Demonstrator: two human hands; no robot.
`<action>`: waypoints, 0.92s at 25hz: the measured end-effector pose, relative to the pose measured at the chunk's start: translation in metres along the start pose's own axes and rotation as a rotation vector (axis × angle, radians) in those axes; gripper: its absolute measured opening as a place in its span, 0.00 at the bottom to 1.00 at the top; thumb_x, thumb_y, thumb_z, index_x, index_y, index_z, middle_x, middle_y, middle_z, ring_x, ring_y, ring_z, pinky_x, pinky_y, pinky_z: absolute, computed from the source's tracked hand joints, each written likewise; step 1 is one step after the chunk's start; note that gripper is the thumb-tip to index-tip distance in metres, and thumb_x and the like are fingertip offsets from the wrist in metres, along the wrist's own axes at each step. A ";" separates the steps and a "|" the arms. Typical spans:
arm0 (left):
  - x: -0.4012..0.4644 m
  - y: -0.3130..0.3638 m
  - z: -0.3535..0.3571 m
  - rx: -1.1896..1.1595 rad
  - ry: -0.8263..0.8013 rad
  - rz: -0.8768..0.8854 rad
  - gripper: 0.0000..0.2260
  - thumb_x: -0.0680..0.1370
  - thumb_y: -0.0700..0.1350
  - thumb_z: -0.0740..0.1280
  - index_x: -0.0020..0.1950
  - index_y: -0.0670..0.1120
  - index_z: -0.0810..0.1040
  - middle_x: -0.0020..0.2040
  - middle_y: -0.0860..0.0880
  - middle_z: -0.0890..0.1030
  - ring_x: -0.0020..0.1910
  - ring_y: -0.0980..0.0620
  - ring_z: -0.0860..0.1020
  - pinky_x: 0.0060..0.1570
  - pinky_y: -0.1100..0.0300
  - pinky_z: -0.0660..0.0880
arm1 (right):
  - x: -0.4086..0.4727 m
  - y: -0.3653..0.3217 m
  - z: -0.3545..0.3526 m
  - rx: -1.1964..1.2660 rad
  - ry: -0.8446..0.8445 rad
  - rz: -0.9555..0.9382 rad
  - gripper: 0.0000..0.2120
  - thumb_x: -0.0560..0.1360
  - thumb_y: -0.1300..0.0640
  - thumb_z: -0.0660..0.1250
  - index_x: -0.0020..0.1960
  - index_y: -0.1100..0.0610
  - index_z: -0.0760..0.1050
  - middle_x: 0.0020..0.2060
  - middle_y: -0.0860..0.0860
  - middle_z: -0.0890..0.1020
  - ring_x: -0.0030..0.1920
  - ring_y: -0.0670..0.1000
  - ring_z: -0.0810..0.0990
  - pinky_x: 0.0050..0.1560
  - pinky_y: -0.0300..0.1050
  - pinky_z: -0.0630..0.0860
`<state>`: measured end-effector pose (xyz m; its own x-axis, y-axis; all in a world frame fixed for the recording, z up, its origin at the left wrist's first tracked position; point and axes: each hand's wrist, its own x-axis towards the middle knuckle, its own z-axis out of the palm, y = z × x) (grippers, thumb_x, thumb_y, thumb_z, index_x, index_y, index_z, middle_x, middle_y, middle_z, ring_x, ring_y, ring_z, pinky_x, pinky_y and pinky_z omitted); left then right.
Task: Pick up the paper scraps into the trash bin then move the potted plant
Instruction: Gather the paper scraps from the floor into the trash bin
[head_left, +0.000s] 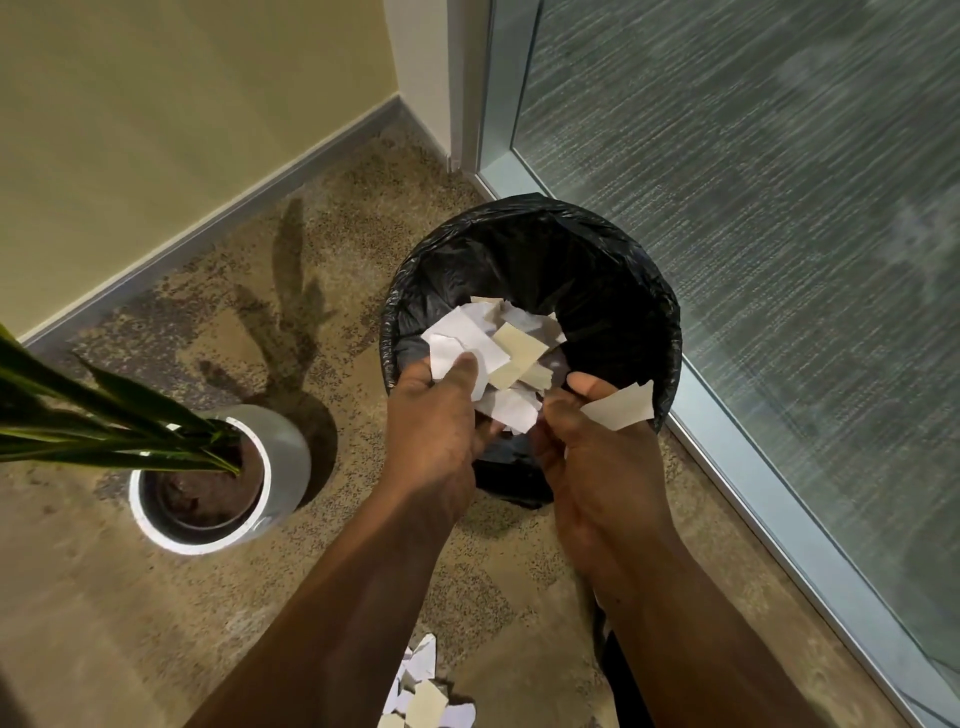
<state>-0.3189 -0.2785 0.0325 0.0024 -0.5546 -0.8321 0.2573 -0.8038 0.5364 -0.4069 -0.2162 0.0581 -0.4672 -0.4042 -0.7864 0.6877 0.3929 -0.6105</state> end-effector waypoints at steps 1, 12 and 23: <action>0.000 0.000 0.001 -0.010 -0.002 -0.013 0.05 0.81 0.40 0.66 0.55 0.45 0.80 0.48 0.44 0.87 0.45 0.45 0.86 0.41 0.50 0.84 | -0.001 0.000 0.001 0.000 -0.004 0.005 0.13 0.77 0.68 0.68 0.60 0.57 0.77 0.46 0.54 0.83 0.45 0.49 0.83 0.42 0.41 0.81; -0.005 0.005 0.001 -0.063 0.029 -0.028 0.08 0.80 0.35 0.66 0.54 0.46 0.80 0.52 0.43 0.86 0.50 0.42 0.86 0.40 0.54 0.83 | -0.002 0.001 0.002 0.020 0.003 0.007 0.14 0.76 0.72 0.67 0.53 0.55 0.78 0.43 0.53 0.82 0.42 0.49 0.81 0.37 0.40 0.78; -0.011 0.007 0.007 0.018 -0.031 -0.019 0.07 0.79 0.35 0.64 0.49 0.45 0.79 0.40 0.48 0.84 0.42 0.50 0.82 0.41 0.59 0.80 | -0.004 0.000 0.007 0.135 -0.032 -0.027 0.18 0.74 0.72 0.69 0.58 0.55 0.75 0.47 0.53 0.82 0.47 0.50 0.82 0.47 0.42 0.78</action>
<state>-0.3236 -0.2792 0.0459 -0.0323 -0.5457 -0.8374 0.2393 -0.8177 0.5236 -0.4013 -0.2203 0.0615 -0.4702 -0.4400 -0.7650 0.7444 0.2679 -0.6116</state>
